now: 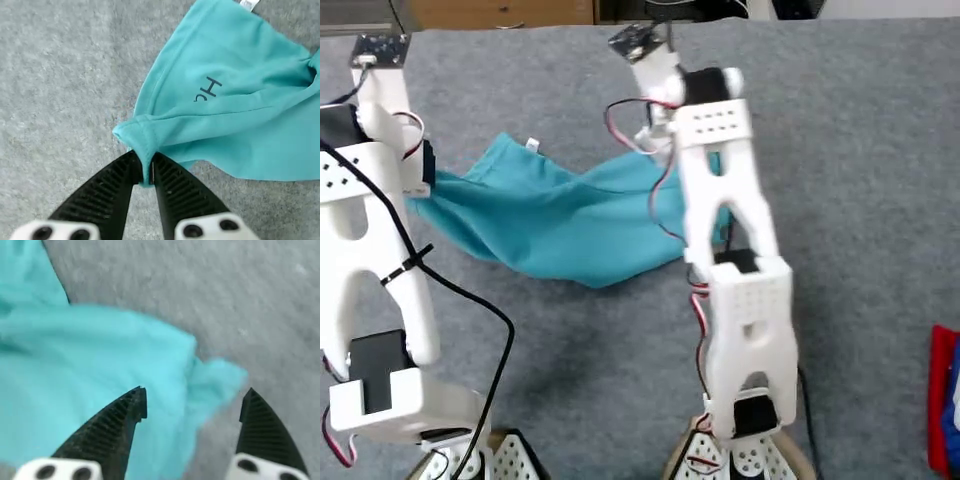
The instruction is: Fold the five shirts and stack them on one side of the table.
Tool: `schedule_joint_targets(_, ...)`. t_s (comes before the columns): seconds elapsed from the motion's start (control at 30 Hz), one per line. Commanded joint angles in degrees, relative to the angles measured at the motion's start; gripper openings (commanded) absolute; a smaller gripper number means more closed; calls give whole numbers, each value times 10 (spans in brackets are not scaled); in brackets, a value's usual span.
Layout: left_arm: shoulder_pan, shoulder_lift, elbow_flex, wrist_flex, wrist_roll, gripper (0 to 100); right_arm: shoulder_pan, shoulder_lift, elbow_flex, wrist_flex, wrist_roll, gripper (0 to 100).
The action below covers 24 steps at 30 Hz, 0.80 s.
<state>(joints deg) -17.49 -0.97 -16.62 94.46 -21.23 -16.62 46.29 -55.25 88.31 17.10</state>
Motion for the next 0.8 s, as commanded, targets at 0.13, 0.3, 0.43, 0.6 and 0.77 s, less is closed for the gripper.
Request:
schedule_joint_targets(0.13, 4, -7, -4, -3, -4, 19, -7, 169, -192, -85, -96, 302)
schedule_joint_targets(0.3, 2, -6, -5, -3, -4, 19, 8, 250, -268, -25, -111, 302)
schedule_joint_targets(0.43, 4, -4, -5, -4, -4, 19, 9, 276, -301, 74, -105, 302)
schedule_joint_targets(0.6, 4, -4, -5, -4, -4, 19, 10, 291, -306, 126, -105, 299)
schedule_joint_targets(0.77, 0, -7, -4, -4, -4, 19, 10, 289, -311, 134, -108, 141)
